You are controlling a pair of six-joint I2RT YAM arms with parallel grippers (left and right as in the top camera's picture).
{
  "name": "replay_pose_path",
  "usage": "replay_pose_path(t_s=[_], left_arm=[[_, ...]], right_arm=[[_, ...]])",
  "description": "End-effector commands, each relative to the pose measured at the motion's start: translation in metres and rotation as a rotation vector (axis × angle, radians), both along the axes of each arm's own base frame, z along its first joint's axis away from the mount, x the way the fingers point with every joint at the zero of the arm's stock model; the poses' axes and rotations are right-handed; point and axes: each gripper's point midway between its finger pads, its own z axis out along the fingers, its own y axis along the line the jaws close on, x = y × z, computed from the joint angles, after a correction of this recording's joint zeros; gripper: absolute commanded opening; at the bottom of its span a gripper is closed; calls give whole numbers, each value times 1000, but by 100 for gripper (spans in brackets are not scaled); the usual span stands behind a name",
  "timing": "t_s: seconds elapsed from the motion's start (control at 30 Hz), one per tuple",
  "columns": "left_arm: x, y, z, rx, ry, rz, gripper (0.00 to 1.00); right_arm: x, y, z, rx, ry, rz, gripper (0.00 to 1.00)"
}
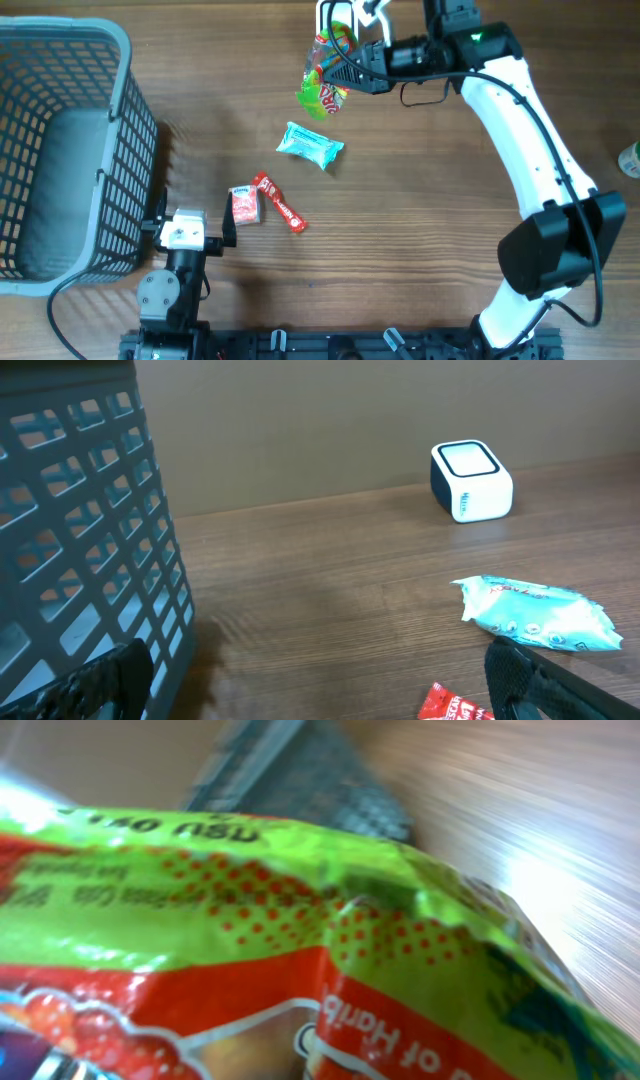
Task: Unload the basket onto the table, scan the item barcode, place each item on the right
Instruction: 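Reach the right gripper to the Haribo bag and grasp it, then lift the Haribo bag and hold it at the scanner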
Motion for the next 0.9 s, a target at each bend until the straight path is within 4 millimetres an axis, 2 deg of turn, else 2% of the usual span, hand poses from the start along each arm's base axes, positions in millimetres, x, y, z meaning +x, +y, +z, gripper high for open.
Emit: replay_pose_path(t_s=[0.0, 0.03, 0.1, 0.17, 0.3, 0.43, 0.63, 0.8, 0.87], left_arm=[[0, -3, -1, 11, -5, -16, 100], [0, -3, -1, 11, -5, -16, 100], [0, -3, -1, 11, -5, -16, 100], [0, -3, -1, 11, -5, -16, 100], [0, -3, -1, 11, -5, -16, 100], [0, -3, -1, 11, -5, -16, 100], [0, -3, -1, 11, -5, -16, 100], [0, -3, -1, 11, -5, -16, 100], [0, -3, -1, 11, -5, -16, 100]], right_arm=[[-21, 28, 56, 184, -374, 196, 5], [-23, 36, 61, 198, -451, 216, 5], [-43, 48, 78, 293, -589, 331, 5], [-84, 51, 102, 488, -830, 558, 5], [-117, 81, 114, 602, -1133, 668, 5], [-143, 99, 120, 732, -1483, 724, 5], [-157, 104, 140, 825, -1816, 732, 5], [-158, 104, 142, 832, -1839, 732, 5], [-158, 104, 142, 818, -1782, 738, 5]])
